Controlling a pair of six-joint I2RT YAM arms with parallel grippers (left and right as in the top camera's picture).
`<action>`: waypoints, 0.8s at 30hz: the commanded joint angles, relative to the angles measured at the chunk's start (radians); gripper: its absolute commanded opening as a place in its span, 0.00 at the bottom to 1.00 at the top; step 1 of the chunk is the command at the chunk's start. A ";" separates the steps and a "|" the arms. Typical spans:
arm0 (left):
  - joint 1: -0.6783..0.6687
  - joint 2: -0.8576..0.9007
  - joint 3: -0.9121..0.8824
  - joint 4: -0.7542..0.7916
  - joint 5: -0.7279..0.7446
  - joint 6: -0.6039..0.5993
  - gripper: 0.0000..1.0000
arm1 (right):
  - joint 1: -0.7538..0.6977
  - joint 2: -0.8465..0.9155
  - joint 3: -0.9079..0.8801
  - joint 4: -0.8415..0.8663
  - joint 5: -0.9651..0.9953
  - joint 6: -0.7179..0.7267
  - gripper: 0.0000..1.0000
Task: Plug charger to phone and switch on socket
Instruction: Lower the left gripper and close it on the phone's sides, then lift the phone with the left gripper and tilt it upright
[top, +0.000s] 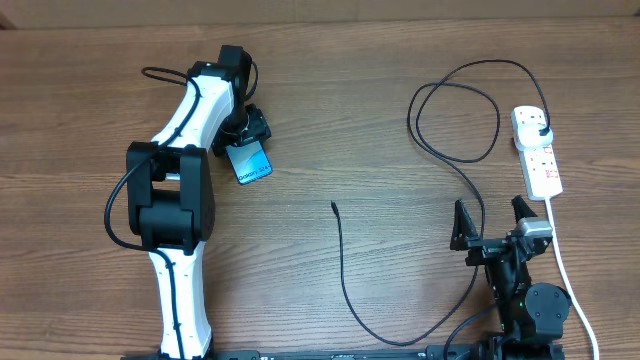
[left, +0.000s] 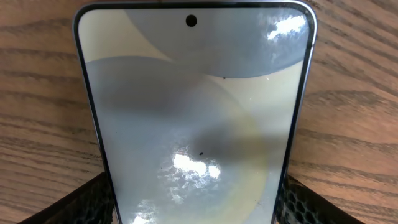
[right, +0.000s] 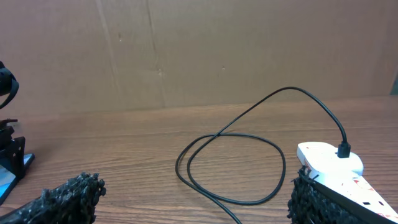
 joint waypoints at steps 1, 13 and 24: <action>-0.001 0.012 -0.028 0.005 0.012 -0.013 0.06 | 0.005 -0.010 -0.011 0.004 0.010 0.004 1.00; 0.002 0.012 -0.018 0.009 0.012 -0.013 0.04 | 0.005 -0.010 -0.011 0.004 0.010 0.004 1.00; 0.002 0.011 0.122 -0.087 0.013 -0.012 0.04 | 0.005 -0.010 -0.011 0.004 0.010 0.004 1.00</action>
